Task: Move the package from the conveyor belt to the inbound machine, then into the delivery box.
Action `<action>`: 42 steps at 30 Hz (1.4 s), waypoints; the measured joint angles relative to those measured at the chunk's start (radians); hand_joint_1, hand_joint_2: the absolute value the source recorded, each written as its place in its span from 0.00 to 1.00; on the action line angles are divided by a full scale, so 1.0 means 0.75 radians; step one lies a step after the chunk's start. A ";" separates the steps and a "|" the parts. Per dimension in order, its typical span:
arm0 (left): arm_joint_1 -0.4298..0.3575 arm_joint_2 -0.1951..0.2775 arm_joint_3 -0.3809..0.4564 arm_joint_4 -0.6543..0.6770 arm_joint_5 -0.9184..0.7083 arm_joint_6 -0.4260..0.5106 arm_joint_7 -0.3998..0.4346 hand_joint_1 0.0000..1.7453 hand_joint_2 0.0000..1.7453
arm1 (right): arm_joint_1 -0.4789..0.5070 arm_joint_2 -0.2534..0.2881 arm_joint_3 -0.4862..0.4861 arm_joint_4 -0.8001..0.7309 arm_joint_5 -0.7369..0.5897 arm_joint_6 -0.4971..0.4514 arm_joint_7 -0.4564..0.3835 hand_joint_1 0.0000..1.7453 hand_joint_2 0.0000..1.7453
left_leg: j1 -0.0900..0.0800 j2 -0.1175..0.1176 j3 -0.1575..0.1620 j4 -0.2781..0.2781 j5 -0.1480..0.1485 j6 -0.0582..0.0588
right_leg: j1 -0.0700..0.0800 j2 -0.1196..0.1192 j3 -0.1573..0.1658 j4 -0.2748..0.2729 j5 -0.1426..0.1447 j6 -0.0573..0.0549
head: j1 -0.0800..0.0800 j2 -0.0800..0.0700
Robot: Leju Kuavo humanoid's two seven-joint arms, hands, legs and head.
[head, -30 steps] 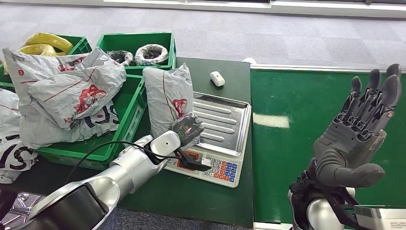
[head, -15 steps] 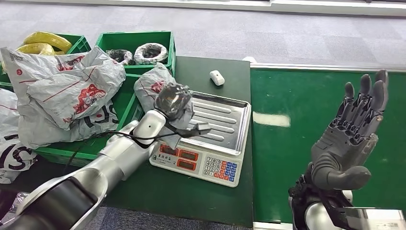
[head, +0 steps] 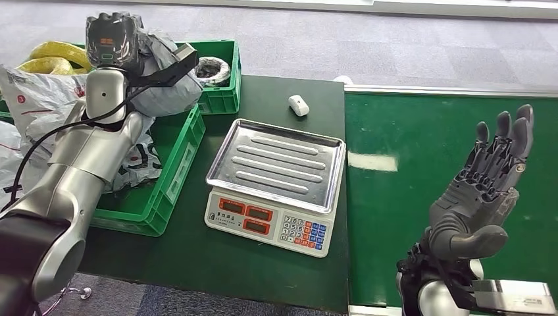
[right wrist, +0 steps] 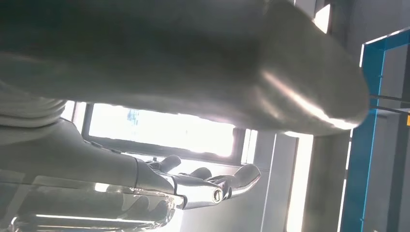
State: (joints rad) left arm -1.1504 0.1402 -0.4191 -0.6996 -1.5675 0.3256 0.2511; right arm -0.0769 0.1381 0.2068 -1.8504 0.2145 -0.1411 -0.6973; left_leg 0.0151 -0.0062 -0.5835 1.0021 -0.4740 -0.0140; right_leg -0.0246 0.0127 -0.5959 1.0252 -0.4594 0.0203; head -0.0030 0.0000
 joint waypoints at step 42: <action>-0.007 0.158 0.075 0.444 0.268 0.288 0.044 0.00 0.00 | 0.072 -0.002 0.047 0.003 0.045 0.025 0.000 0.00 0.00 | 0.000 0.000 0.000 0.000 0.001 -0.001 | 0.000 0.000 -0.002 0.000 0.000 0.000 | 0.000 0.000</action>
State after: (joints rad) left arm -1.1554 0.2589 -0.3631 -0.3665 -1.3662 0.5418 0.2840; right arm -0.0231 0.1370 0.2418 -1.8479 0.2482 -0.1222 -0.6977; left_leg 0.0154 -0.0064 -0.5836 1.0024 -0.4735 -0.0148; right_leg -0.0244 0.0127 -0.5973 1.0252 -0.4593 0.0202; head -0.0032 0.0000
